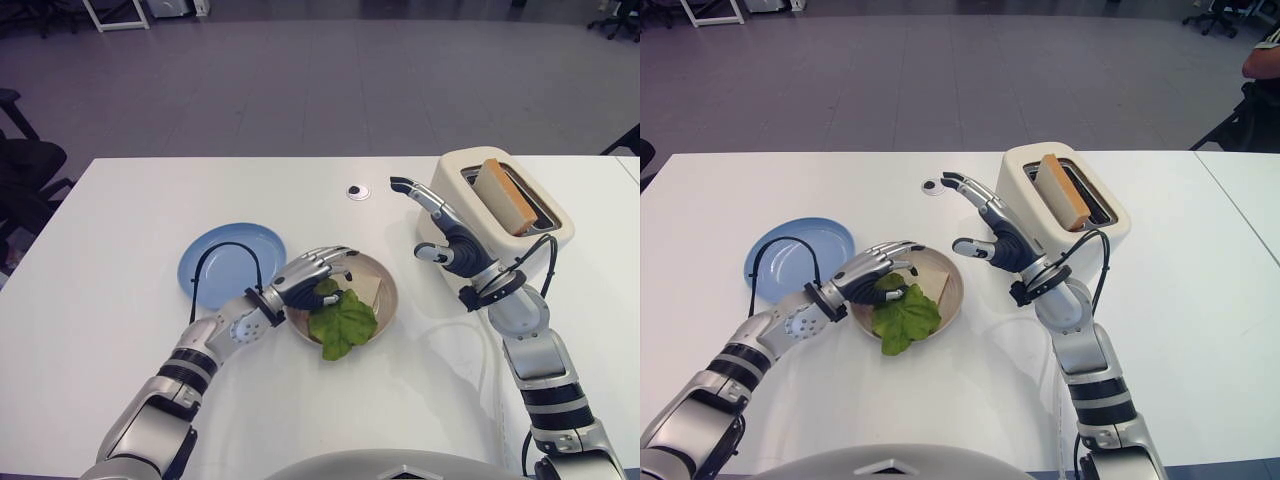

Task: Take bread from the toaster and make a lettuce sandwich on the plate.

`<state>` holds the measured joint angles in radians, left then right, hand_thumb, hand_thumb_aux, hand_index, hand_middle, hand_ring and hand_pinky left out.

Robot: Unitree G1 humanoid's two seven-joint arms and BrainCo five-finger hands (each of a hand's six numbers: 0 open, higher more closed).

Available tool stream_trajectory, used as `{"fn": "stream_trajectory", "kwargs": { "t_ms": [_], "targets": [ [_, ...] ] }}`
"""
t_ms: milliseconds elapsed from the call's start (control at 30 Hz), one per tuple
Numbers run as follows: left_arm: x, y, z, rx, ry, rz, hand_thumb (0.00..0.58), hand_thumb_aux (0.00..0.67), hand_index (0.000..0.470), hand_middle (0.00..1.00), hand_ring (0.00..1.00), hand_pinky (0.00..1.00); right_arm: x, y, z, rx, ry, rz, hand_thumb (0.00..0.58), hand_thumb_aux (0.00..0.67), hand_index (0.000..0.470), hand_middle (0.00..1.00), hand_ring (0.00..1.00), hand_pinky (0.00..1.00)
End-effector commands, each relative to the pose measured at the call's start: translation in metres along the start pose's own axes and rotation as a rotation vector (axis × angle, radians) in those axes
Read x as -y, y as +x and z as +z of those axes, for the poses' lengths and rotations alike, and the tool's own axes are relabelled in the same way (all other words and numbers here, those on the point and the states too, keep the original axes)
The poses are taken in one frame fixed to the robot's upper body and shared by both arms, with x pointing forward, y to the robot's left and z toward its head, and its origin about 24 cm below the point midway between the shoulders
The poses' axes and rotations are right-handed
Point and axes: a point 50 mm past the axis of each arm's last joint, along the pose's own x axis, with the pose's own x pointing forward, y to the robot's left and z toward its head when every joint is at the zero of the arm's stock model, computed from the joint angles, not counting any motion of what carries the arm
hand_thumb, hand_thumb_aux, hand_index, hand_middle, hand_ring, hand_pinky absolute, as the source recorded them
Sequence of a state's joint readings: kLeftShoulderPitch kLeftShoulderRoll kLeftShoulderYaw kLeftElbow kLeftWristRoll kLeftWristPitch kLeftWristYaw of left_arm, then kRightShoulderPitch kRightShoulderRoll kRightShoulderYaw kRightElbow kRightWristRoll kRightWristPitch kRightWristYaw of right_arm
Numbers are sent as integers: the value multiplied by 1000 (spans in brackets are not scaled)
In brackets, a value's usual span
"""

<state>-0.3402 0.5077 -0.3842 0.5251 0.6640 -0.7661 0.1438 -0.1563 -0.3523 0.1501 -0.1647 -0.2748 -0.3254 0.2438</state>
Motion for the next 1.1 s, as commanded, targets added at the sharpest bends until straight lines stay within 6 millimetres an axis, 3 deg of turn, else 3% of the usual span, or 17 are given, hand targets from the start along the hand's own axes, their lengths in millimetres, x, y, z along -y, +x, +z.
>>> {"fn": "stream_trajectory", "kwargs": {
  "t_ms": [33,300,333,367,400,467,500,567,667,933,1100],
  "targets": [
    [-2,-5,-2,-16,-5,0,0,0,0,0,0,0,-2,0,-1,-7,7,8,0,0,0,0,0,0],
    [11,-10,5,18,-35,-102,0,0,0,0,0,0,-1,-1,-2,-10,4,9,0,0,0,0,0,0],
    [12,-9,5,20,-36,-111,27,16,11,0,0,0,-1,0,-2,-10,3,10,0,0,0,0,0,0],
    [13,-9,5,20,-35,-120,265,176,123,0,0,0,-1,0,-2,-10,3,10,0,0,0,0,0,0],
    [14,-9,5,19,-35,-124,441,342,240,0,0,0,-1,0,-2,-10,2,10,0,0,0,0,0,0],
    [16,-9,4,15,-30,-132,535,483,339,0,0,0,-1,0,-2,-9,2,12,0,0,0,0,0,0],
    [16,-9,4,14,-29,-133,556,533,374,0,0,0,-1,0,-2,-9,2,12,0,0,0,0,0,0],
    [16,-8,4,14,-28,-134,575,610,428,0,0,0,-1,1,-2,-8,2,12,0,0,0,0,0,0],
    [16,-8,4,20,-32,-130,580,670,470,0,0,0,0,1,-2,-8,2,12,0,0,0,0,0,0],
    [13,-6,10,59,-71,-94,580,670,470,0,0,0,0,0,-3,-10,3,10,0,0,0,0,0,0],
    [-4,-1,10,60,-76,24,580,670,470,0,0,0,-1,0,-1,-4,5,10,0,0,0,0,0,0]
  ]
}}
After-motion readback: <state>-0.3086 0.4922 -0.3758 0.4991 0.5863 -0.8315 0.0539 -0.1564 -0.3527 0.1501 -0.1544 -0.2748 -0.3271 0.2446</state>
